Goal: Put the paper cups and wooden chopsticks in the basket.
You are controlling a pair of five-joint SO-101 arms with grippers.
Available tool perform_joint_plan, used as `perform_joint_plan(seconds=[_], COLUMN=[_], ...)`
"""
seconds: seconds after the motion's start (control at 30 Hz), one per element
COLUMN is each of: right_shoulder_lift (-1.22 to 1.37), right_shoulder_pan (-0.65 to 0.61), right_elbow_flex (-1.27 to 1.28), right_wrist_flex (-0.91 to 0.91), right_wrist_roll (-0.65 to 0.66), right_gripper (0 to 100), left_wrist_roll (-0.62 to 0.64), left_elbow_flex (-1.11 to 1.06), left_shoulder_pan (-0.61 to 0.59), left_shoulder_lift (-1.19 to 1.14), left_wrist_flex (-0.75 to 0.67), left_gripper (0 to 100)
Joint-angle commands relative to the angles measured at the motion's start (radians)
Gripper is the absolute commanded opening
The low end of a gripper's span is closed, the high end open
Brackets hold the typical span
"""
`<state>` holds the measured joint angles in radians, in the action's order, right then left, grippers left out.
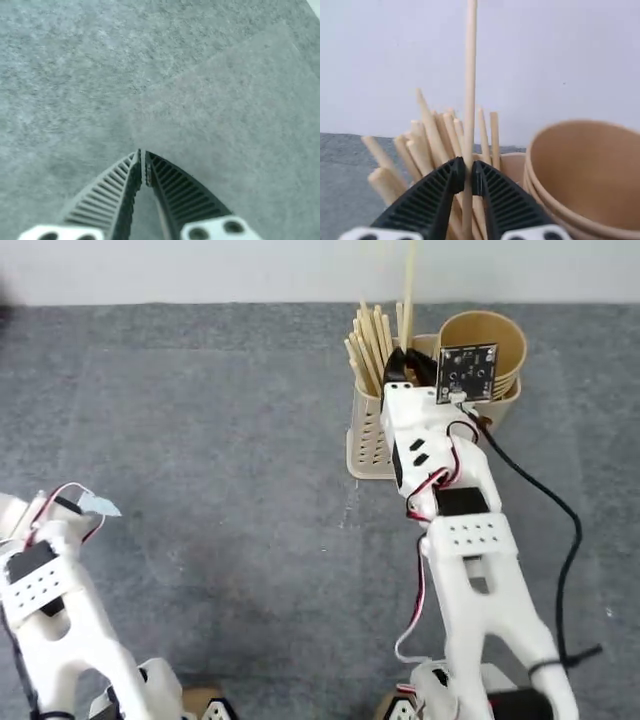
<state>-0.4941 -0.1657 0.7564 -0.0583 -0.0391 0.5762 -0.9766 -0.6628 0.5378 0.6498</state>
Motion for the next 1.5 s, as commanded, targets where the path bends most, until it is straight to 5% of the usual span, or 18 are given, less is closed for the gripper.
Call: perform_joint_plan(seconds=[0.0,0.2,0.47,0.63,0.73,0.87,1.3,1.47], right_shoulder_lift=[-0.142,-0.214,-0.232,-0.344,-0.429,-0.518,-0.662,-0.857], right_shoulder_pan=[-0.024,-0.039,-0.038,-0.048,-0.064,-0.067,0.067,0.088], right_elbow_flex=[-0.043,-0.041,-0.043,-0.041,-0.041,-0.040,0.117,0.361], right_wrist_flex=[-0.142,-0.269,-0.294,-0.476,-0.608,-0.727,-0.997,-0.924], right_wrist_roll=[-0.011,-0.011,-0.011,-0.012,-0.012,-0.012,-0.014,-0.014], right_gripper=[6.1,27.3,27.3,27.3,21.5,0.1,0.8,0.8], left_wrist_roll=[0.005,0.006,0.006,0.005,0.005,0.005,-0.089,-0.112], left_elbow_flex=[0.013,0.010,0.015,0.008,0.007,-0.033,-0.515,-0.556], left_shoulder_pan=[0.035,0.057,0.052,0.057,0.080,0.166,0.491,0.559], left_shoulder_lift=[0.035,0.035,0.037,0.106,0.213,0.423,1.300,1.231], left_wrist_flex=[-0.012,-0.011,0.046,0.100,0.164,0.272,0.278,0.264], left_gripper=[1,1,1,1,1,1,1,1])
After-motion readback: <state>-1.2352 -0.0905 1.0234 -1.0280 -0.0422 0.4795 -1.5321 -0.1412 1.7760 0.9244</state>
